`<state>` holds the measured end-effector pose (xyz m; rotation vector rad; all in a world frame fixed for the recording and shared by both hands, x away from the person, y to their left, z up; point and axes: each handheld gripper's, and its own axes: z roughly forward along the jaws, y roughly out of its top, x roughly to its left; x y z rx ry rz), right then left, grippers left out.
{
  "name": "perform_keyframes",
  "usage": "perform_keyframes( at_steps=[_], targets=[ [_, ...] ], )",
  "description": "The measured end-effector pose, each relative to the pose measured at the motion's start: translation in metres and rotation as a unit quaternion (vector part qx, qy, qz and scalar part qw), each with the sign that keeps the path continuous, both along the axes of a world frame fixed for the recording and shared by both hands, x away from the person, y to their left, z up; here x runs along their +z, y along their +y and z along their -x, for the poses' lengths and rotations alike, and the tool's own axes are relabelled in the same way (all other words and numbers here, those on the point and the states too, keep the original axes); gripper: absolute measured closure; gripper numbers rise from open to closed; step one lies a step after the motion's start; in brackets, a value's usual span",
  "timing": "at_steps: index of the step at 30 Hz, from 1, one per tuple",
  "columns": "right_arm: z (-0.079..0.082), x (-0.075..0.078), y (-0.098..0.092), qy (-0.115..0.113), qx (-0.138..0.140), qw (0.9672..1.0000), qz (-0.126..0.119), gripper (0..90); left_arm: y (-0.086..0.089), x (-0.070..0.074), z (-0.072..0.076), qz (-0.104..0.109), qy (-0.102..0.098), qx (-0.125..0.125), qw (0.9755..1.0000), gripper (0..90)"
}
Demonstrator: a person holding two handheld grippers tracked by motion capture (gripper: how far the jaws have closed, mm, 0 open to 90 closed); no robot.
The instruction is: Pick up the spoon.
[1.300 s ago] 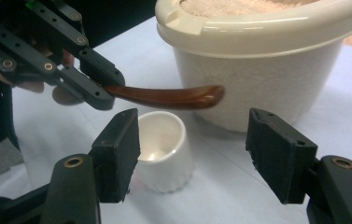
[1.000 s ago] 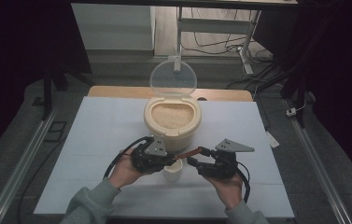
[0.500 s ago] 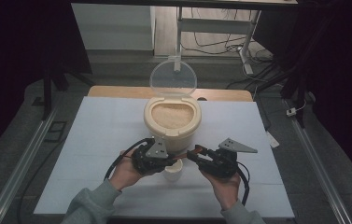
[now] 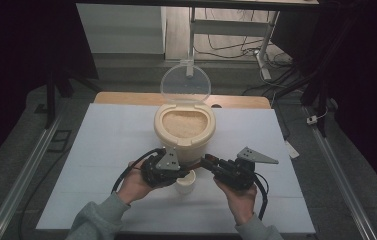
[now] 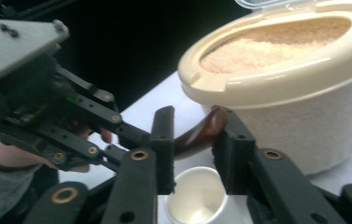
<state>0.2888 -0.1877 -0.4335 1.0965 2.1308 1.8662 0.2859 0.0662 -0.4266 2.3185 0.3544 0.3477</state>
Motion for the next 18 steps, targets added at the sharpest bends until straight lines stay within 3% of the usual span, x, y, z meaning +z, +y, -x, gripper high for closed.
perform_keyframes(
  at_steps=[2, 7, 13, 14, 15, 16, 17, 18],
  targets=[
    [0.001, 0.002, -0.001, -0.008, 0.019, 0.9997, -0.017, 79.9, -0.002, -0.001, 0.001, -0.005, -0.003, -0.002, 1.0000, 79.5],
    [0.003, 0.005, 0.001, -0.022, 0.033, 0.9989, -0.023, 82.7, -0.003, -0.001, 0.002, -0.004, -0.003, -0.005, 1.0000, 79.5],
    [0.000, 0.003, -0.001, -0.025, 0.044, 0.9978, -0.043, 82.9, 0.000, 0.000, 0.002, 0.018, 0.002, 0.003, 0.9998, 78.3],
    [0.000, 0.004, -0.002, -0.029, 0.043, 0.9975, -0.048, 83.0, 0.001, 0.000, 0.003, 0.028, 0.004, 0.008, 0.9996, 70.6],
    [0.000, 0.004, -0.002, -0.029, 0.043, 0.9975, -0.048, 83.0, 0.003, 0.001, 0.003, 0.040, 0.003, 0.014, 0.9991, 70.6],
    [0.001, 0.005, -0.004, -0.036, 0.045, 0.9972, -0.048, 83.0, 0.004, 0.001, 0.003, 0.051, 0.006, 0.019, 0.9985, 56.0],
    [0.001, 0.005, -0.004, -0.036, 0.045, 0.9972, -0.048, 83.0, 0.006, 0.002, 0.004, 0.063, 0.009, 0.025, 0.9977, 56.0],
    [0.001, 0.006, -0.005, -0.042, 0.046, 0.9966, -0.053, 83.0, 0.009, 0.003, 0.005, 0.071, 0.011, 0.031, 0.9969, 45.5]
  ],
)
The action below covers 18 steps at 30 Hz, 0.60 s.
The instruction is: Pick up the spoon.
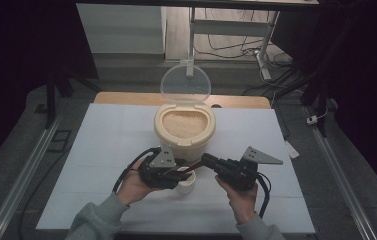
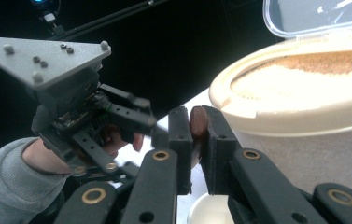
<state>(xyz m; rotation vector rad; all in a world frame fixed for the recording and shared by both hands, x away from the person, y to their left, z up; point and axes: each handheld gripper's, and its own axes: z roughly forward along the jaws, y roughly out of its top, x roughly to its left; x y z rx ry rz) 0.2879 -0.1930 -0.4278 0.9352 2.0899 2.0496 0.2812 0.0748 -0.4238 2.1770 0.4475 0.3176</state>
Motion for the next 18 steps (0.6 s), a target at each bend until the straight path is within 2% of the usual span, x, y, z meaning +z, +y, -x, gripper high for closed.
perform_keyframes(
  at_steps=[1, 2, 3, 4, 7, 10, 13, 15, 18],
  targets=[
    [0.000, 0.000, 0.000, 0.000, 0.000, 1.0000, 0.000, 83.0, 0.002, 0.001, 0.001, 0.007, 0.001, 0.004, 1.0000, 45.5],
    [0.000, 0.001, -0.002, -0.004, 0.001, 1.0000, -0.005, 83.0, 0.005, 0.001, 0.003, 0.013, 0.000, 0.010, 0.9999, 38.5],
    [0.000, 0.001, -0.002, -0.004, 0.001, 1.0000, -0.005, 83.0, 0.007, 0.002, 0.004, 0.020, 0.001, 0.015, 0.9997, 38.5],
    [0.000, 0.002, -0.004, -0.007, -0.001, 0.9999, -0.008, 83.0, 0.012, 0.002, 0.007, 0.029, 0.002, 0.023, 0.9993, 33.5],
    [0.000, 0.003, -0.007, -0.011, -0.002, 0.9999, -0.012, 83.0, 0.019, 0.001, 0.010, 0.036, 0.004, 0.032, 0.9988, 29.2],
    [-0.001, 0.005, -0.010, -0.014, -0.005, 0.9997, -0.019, 83.0, 0.035, -0.003, 0.014, 0.048, 0.016, 0.045, 0.9977, 27.7],
    [-0.002, 0.005, -0.014, -0.014, -0.008, 0.9996, -0.025, 83.0, 0.044, -0.006, 0.017, 0.050, 0.018, 0.056, 0.9970, 26.4],
    [-0.003, 0.005, -0.016, -0.015, -0.012, 0.9994, -0.028, 83.0, 0.060, -0.012, 0.021, 0.056, 0.022, 0.075, 0.9953, 25.6],
    [-0.003, 0.006, -0.018, -0.015, -0.017, 0.9993, -0.028, 83.1, 0.070, -0.017, 0.023, 0.056, 0.027, 0.088, 0.9942, 24.7]
  ],
)
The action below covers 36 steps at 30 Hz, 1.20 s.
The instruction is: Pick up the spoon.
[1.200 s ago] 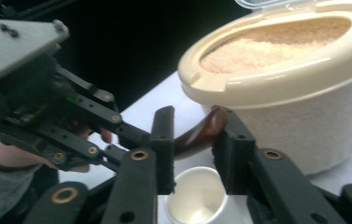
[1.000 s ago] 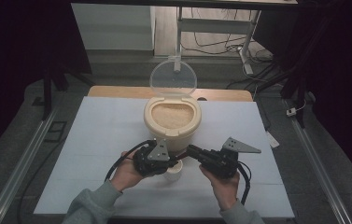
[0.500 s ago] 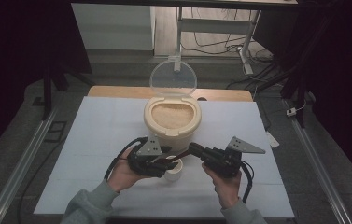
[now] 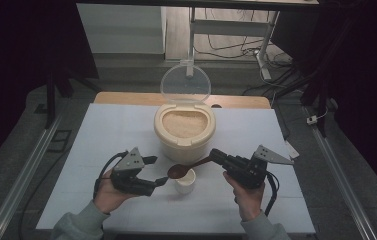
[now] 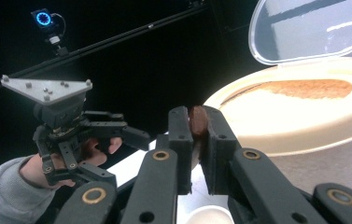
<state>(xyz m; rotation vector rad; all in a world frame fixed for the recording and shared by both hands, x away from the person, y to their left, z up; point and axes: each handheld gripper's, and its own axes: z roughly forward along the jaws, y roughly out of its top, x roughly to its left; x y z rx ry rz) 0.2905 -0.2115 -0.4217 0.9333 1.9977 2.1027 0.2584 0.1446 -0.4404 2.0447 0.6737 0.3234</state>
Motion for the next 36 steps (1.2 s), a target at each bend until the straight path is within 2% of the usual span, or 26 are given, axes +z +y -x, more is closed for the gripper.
perform_keyframes(
  at_steps=[7, 13, 18, 23, 28, 36],
  targets=[
    [-0.002, 0.002, -0.008, -0.005, -0.012, 0.9999, -0.004, 83.1, 0.035, -0.023, 0.008, 0.001, 0.018, 0.048, 0.9987, 23.1],
    [-0.002, 0.006, -0.016, -0.012, -0.019, 0.9997, -0.012, 83.1, 0.063, -0.048, 0.014, -0.005, 0.039, 0.087, 0.9954, 22.1],
    [-0.001, 0.012, -0.026, -0.023, -0.030, 0.9992, -0.014, 83.1, 0.080, -0.057, 0.019, -0.004, 0.041, 0.114, 0.9926, 20.7],
    [-0.001, 0.016, -0.034, -0.031, -0.037, 0.9985, -0.025, 83.1, 0.088, -0.061, 0.021, -0.004, 0.046, 0.126, 0.9909, 18.7],
    [0.000, 0.021, -0.038, -0.038, -0.042, 0.9980, -0.028, 83.1, 0.089, -0.062, 0.021, -0.008, 0.045, 0.127, 0.9909, 18.0],
    [0.001, 0.028, -0.047, -0.047, -0.053, 0.9968, -0.039, 83.0, 0.089, -0.065, 0.019, -0.008, 0.053, 0.126, 0.9905, 17.2]
  ],
)
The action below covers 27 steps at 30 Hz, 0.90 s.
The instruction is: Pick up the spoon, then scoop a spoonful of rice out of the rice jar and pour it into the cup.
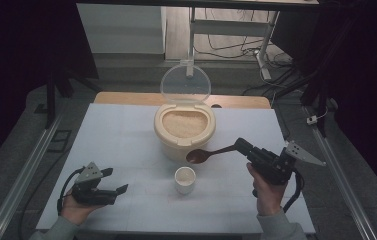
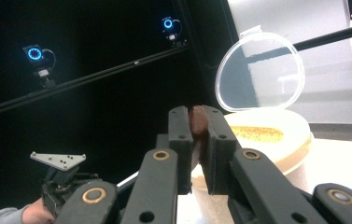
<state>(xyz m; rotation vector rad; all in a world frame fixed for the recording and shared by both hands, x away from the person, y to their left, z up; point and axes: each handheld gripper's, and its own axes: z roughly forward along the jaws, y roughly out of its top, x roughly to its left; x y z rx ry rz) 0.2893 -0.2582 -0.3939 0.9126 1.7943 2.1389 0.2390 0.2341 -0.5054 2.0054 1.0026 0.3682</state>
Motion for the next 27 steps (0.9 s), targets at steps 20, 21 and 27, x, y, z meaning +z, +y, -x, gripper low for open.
perform_keyframes(
  at_steps=[20, 21, 27],
  targets=[
    [-0.007, 0.021, 0.001, -0.023, -0.012, 0.9994, -0.020, 83.1, -0.001, -0.003, -0.003, -0.003, 0.011, -0.006, 0.9999, 16.9],
    [-0.007, 0.021, 0.001, -0.023, -0.012, 0.9994, -0.020, 83.1, -0.001, -0.003, -0.003, -0.004, 0.012, -0.006, 0.9999, 16.9],
    [-0.021, 0.042, 0.005, -0.036, -0.031, 0.9987, -0.016, 83.0, -0.001, -0.003, -0.003, -0.005, 0.013, -0.007, 0.9999, 16.9]
  ],
)
